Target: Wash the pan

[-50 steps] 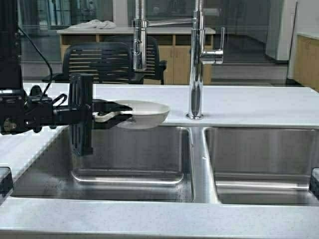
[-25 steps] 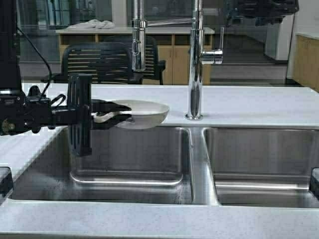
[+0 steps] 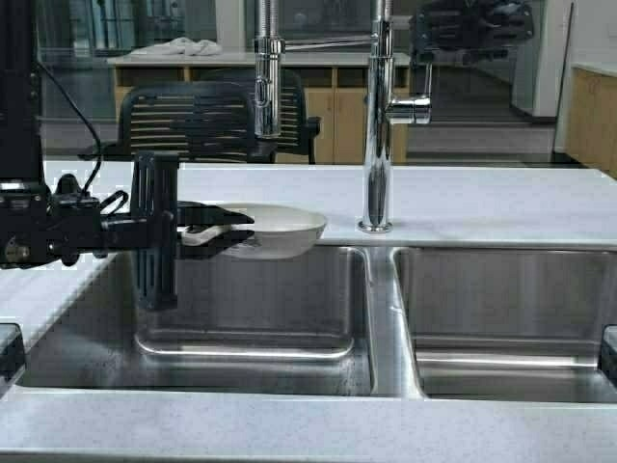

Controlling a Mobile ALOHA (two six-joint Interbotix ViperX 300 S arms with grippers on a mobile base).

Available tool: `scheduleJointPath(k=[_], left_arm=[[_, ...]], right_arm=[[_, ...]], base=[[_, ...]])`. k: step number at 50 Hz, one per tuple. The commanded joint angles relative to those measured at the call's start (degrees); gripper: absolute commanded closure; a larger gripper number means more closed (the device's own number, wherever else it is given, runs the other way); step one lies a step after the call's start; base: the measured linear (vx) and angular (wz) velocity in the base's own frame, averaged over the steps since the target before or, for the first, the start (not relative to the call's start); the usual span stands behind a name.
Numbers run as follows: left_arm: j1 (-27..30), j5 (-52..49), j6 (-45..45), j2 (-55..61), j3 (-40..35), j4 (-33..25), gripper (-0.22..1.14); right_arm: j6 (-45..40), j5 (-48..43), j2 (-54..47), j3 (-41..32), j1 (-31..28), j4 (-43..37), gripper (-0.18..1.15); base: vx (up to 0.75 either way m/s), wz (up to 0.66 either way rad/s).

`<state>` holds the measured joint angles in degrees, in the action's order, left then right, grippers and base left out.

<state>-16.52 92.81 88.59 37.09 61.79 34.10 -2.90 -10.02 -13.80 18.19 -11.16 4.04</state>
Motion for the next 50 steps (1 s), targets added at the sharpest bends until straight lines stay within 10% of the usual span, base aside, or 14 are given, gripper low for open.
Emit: scheduleJointPath(k=[1, 50], left_arm=[[-0.09, 1.23, -0.88, -1.05, -0.44, 0.18, 0.89], [-0.09, 1.23, -0.62, -1.05, -1.05, 0.18, 0.89]], right_arm=[[0.00, 0.35, -1.58, -4.48, -0.18, 0.09, -0.07], [-6.24, 5.89, -11.07, -14.94, 9.05, -1.05, -0.07]], base=[[0.00, 0.00], [0.00, 0.00]])
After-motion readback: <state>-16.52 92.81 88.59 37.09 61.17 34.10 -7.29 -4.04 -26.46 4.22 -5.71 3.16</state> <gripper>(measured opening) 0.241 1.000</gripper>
